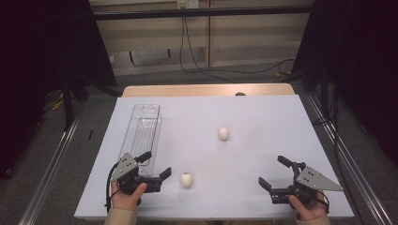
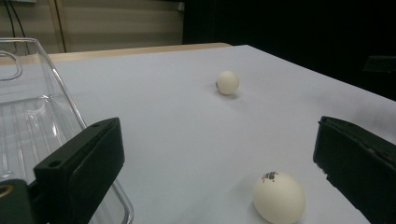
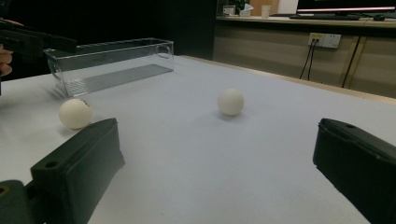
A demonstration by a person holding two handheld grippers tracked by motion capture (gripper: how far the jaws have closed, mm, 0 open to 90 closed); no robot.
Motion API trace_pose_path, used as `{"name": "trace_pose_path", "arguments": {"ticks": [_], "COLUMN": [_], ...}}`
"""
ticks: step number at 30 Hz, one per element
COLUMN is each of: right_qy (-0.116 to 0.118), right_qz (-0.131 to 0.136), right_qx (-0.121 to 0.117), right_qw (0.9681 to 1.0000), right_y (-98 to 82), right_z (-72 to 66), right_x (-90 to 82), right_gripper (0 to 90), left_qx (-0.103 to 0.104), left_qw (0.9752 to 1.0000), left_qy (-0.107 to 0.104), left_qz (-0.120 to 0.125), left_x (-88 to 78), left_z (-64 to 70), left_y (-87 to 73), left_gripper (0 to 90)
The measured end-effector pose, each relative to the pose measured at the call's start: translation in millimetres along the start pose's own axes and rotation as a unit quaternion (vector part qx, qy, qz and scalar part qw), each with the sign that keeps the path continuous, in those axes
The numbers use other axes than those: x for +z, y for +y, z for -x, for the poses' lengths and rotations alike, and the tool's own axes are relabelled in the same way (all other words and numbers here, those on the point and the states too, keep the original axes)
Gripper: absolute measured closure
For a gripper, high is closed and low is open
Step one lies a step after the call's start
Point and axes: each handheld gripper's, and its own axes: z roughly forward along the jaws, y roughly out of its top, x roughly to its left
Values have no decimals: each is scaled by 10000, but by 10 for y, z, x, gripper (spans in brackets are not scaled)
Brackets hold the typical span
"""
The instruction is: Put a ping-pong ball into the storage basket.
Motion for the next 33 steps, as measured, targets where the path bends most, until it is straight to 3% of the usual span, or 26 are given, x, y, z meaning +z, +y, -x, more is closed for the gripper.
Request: {"name": "trace_pose_path", "arguments": {"ticks": [33], "right_qy": [19], "right_qz": [20], "right_qx": [-20], "right_qw": [10000], "right_y": [4], "right_z": [-4], "right_x": [-5], "right_gripper": [8], "left_qx": [95], "left_qw": [9995], "left_qy": [-164], "left_qz": [-238], "left_x": [128], "left_z": [81], "left_y": [12], "left_gripper": [19]}}
